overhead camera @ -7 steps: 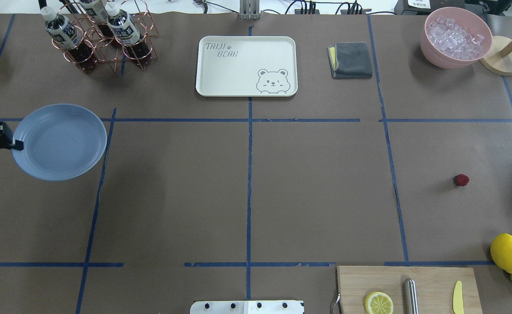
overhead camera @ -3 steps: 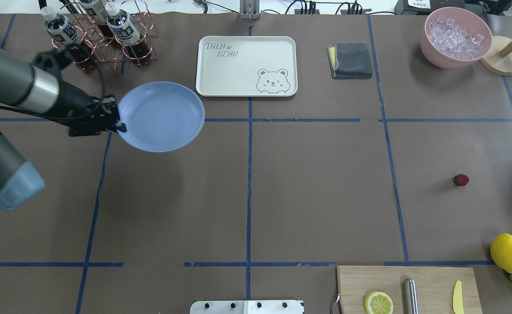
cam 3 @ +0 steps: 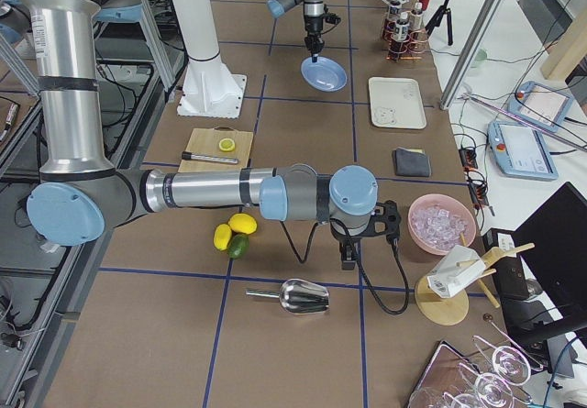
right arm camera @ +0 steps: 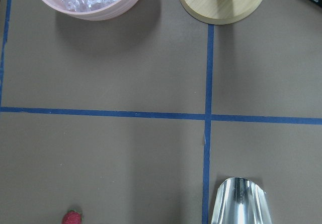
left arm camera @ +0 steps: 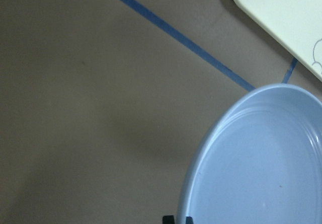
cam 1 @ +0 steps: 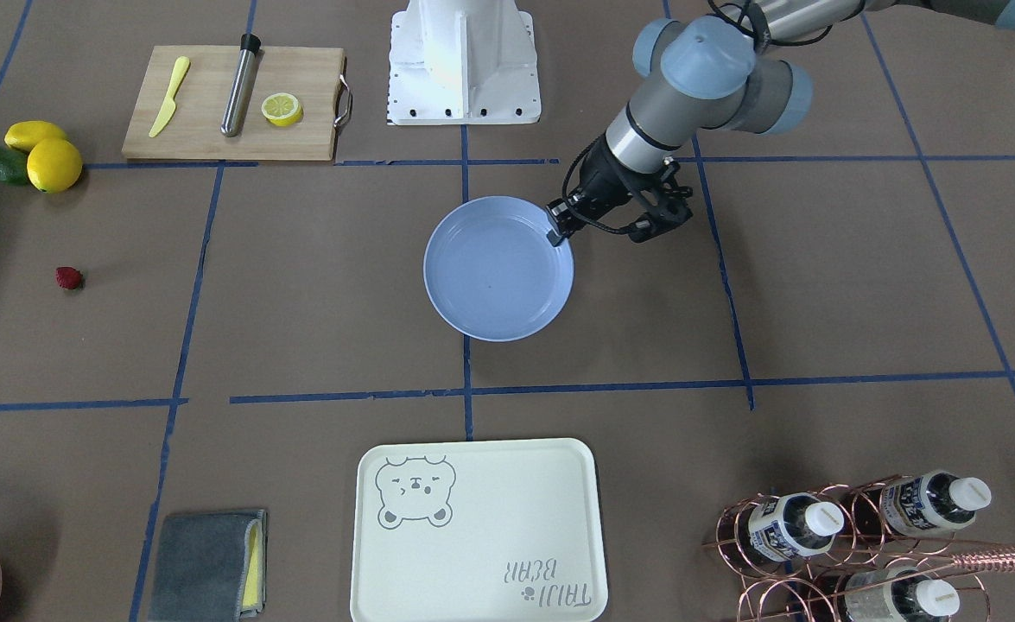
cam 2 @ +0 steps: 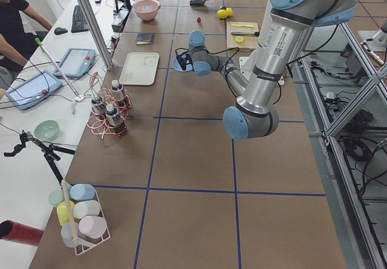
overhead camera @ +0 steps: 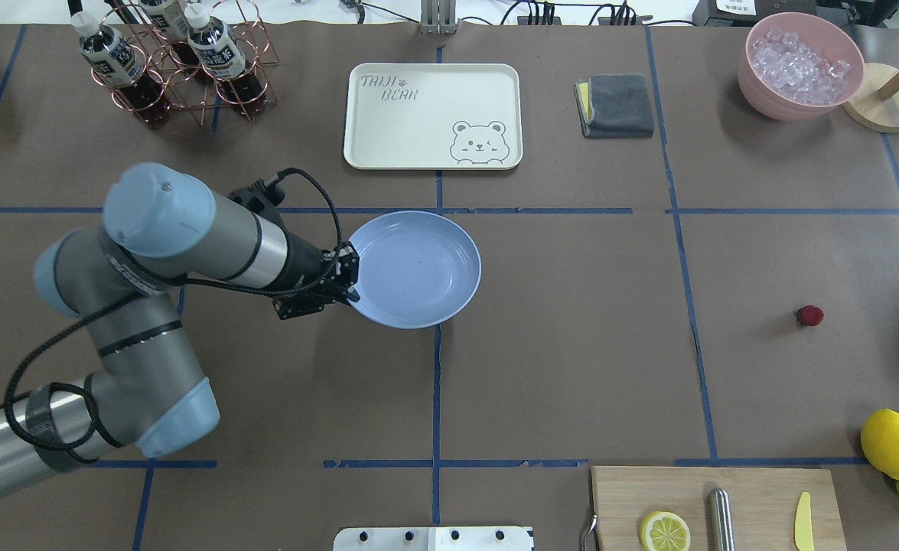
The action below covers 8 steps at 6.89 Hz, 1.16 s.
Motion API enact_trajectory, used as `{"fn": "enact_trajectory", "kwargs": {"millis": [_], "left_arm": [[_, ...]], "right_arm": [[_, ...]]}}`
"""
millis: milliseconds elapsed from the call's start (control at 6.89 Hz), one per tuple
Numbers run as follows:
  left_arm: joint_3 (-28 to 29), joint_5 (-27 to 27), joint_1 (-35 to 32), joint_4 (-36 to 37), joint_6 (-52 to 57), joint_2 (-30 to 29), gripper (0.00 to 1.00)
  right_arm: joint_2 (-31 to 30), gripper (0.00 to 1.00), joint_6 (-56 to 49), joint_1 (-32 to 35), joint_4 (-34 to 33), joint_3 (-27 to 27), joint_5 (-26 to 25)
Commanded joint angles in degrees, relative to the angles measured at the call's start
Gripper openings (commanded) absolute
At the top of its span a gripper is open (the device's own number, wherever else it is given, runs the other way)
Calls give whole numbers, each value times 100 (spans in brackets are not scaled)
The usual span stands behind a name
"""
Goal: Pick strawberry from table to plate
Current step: 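Lift and carry the plate to the table center, set it down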
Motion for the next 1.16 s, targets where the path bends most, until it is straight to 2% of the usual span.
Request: {"fn": "enact_trajectory", "kwargs": {"millis": [0, 145, 290, 435, 726, 1016], "left_arm": [[439, 499, 566, -612, -361, -76, 0], [431, 509, 594, -624, -371, -76, 7], [344, 509, 577, -589, -319, -6, 99], [100, 457, 429, -441, -257, 177, 100], [-314, 72, -98, 425, 486, 223, 100], [-692, 61, -424, 1453, 1426, 171, 100]], "right_arm": [[-8, 100, 13, -13, 0, 9, 0], [-9, 100, 13, -13, 0, 9, 0], [-9, 100, 13, -21, -8, 9, 0], [-9, 100, 13, -65, 0, 18, 0], [-9, 100, 205, -318, 9, 88, 0], [-17, 100, 1151, -1002, 244, 517, -61]]}}
